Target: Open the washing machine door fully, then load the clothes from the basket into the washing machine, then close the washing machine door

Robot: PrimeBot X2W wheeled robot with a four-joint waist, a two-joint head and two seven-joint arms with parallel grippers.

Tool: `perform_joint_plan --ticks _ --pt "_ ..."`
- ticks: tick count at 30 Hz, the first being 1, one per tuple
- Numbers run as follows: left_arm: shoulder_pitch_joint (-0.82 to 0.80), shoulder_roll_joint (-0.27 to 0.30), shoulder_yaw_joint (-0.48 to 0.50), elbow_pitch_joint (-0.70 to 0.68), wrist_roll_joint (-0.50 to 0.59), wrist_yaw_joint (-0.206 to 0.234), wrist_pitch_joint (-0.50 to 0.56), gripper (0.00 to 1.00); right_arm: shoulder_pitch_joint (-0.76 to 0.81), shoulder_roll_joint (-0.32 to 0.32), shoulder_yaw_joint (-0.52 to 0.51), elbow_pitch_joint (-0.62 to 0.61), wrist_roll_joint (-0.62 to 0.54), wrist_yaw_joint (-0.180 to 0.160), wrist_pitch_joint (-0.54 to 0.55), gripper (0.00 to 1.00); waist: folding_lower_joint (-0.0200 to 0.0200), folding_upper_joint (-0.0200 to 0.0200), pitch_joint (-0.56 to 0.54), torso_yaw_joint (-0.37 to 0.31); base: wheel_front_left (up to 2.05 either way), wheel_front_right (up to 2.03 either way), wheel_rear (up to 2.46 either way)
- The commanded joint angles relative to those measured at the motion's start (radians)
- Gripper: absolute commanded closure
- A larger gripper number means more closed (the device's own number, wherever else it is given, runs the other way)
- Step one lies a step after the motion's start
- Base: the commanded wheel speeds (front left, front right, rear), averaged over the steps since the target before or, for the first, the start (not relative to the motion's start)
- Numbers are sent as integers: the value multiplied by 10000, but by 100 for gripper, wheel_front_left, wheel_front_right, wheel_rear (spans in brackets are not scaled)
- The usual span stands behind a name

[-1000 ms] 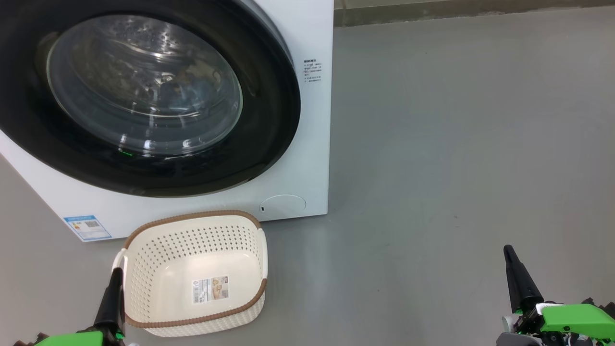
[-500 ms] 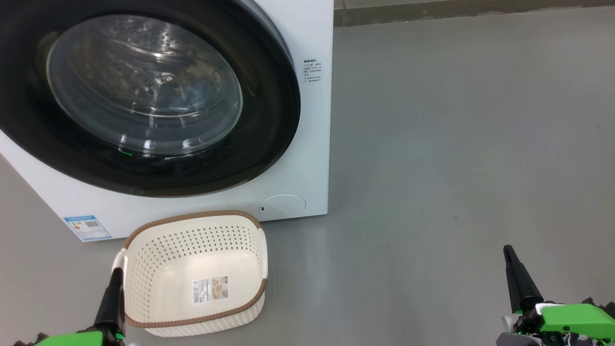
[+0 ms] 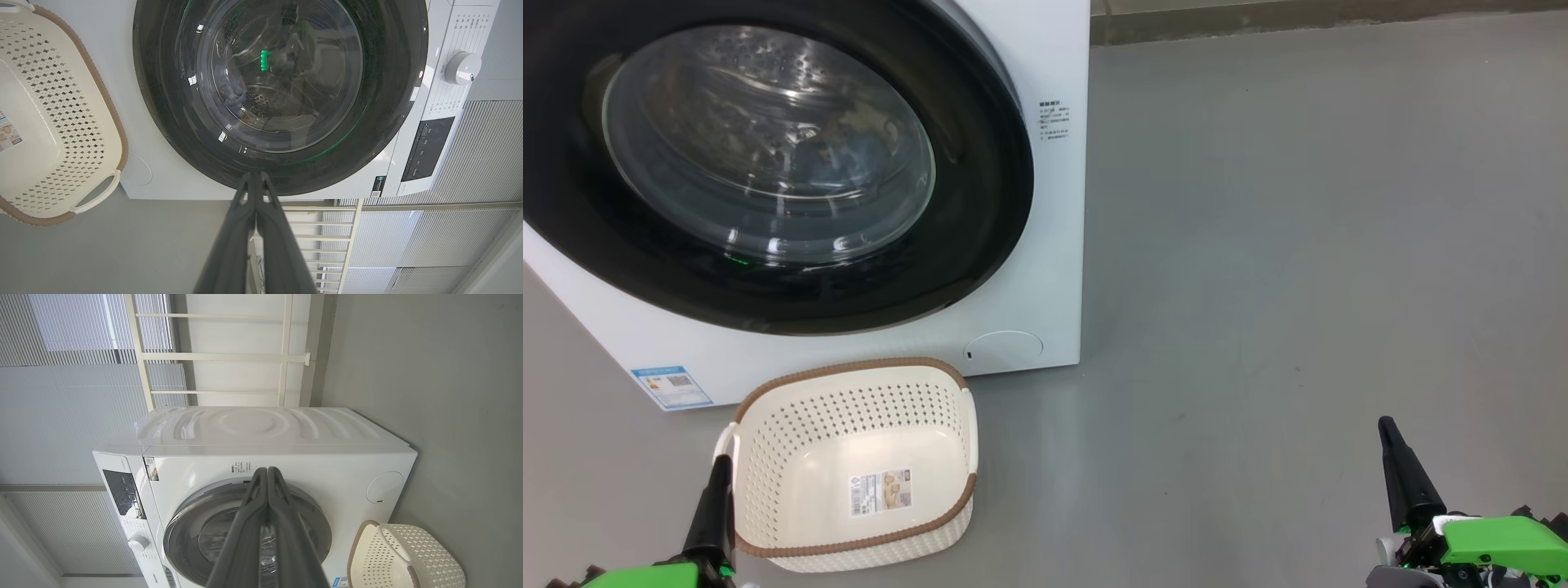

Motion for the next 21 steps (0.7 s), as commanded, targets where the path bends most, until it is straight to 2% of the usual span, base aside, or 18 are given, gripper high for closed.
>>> perform_joint_plan --ticks 1,21 --pt "-398 151 330 -198 -15 -31 52 100 -407 -41 225 -246 -44 -11 77 100 0 -1 0 0 0 0 0" --pt "-398 151 331 -198 -15 -31 53 100 -408 -37 219 -246 -48 -11 81 100 0 -1 0 0 0 0 0"
